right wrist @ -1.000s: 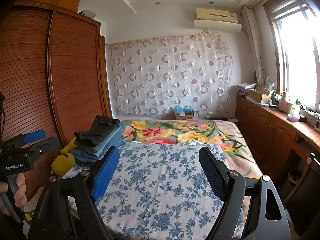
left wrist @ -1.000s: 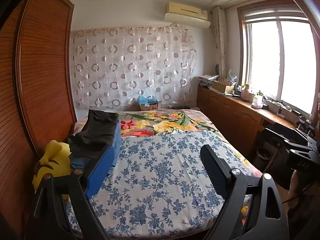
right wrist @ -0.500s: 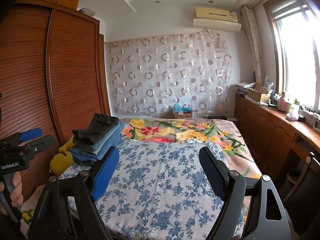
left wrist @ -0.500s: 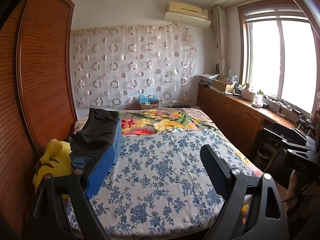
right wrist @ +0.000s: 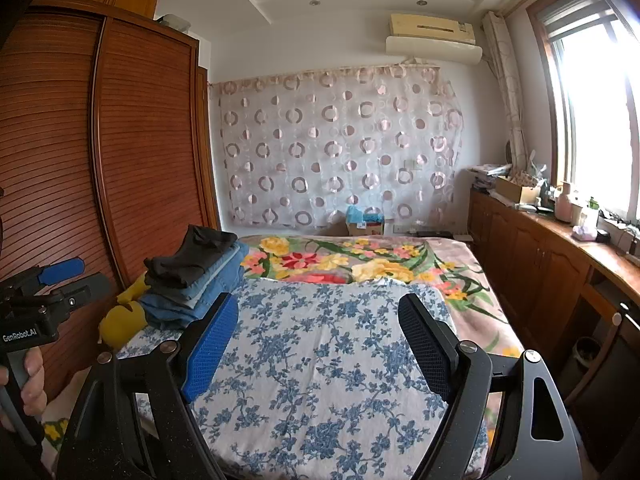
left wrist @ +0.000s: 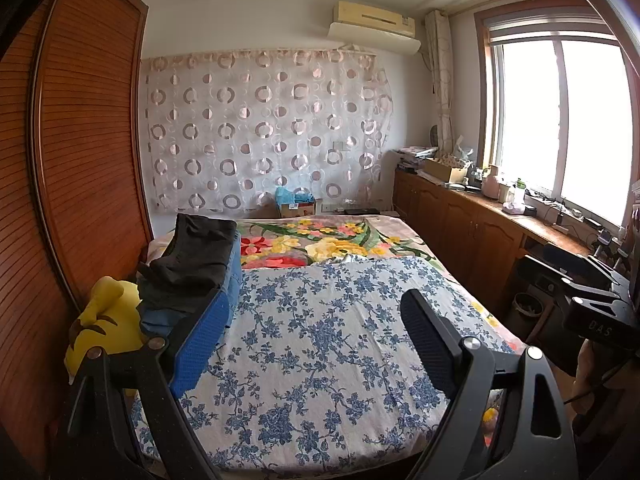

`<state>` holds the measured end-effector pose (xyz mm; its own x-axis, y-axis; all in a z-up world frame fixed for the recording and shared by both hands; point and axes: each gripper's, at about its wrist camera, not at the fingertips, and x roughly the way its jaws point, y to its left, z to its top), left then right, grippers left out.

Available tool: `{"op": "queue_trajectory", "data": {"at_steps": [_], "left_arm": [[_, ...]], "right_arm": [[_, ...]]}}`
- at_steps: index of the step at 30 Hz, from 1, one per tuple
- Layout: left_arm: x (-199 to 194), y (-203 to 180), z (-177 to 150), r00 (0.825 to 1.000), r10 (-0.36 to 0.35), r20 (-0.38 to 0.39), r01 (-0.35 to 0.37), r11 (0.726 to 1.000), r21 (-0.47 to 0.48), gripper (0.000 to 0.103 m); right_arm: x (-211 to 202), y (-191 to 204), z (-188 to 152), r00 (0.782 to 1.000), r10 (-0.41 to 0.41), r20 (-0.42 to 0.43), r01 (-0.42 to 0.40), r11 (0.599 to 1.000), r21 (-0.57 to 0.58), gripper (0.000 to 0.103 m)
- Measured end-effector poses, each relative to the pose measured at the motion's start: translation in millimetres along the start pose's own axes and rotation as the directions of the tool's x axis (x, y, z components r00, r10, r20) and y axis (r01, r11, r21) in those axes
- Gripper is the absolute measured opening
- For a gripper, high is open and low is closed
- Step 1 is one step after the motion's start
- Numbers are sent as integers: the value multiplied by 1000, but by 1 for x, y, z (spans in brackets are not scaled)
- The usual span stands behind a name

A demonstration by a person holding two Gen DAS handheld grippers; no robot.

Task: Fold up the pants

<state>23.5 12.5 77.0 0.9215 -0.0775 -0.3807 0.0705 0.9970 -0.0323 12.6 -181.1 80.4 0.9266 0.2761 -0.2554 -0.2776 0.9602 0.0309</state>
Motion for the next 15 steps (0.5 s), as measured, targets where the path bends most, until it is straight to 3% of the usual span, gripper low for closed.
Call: {"op": "queue_trajectory", "data": {"at_steps": [15], "left_arm": [[0,0,1,1000,-2,0,2,1000,-1,88]], "right_arm": [[-1,-1,0,1000,2,2,-2,1000,-3,84]]}}
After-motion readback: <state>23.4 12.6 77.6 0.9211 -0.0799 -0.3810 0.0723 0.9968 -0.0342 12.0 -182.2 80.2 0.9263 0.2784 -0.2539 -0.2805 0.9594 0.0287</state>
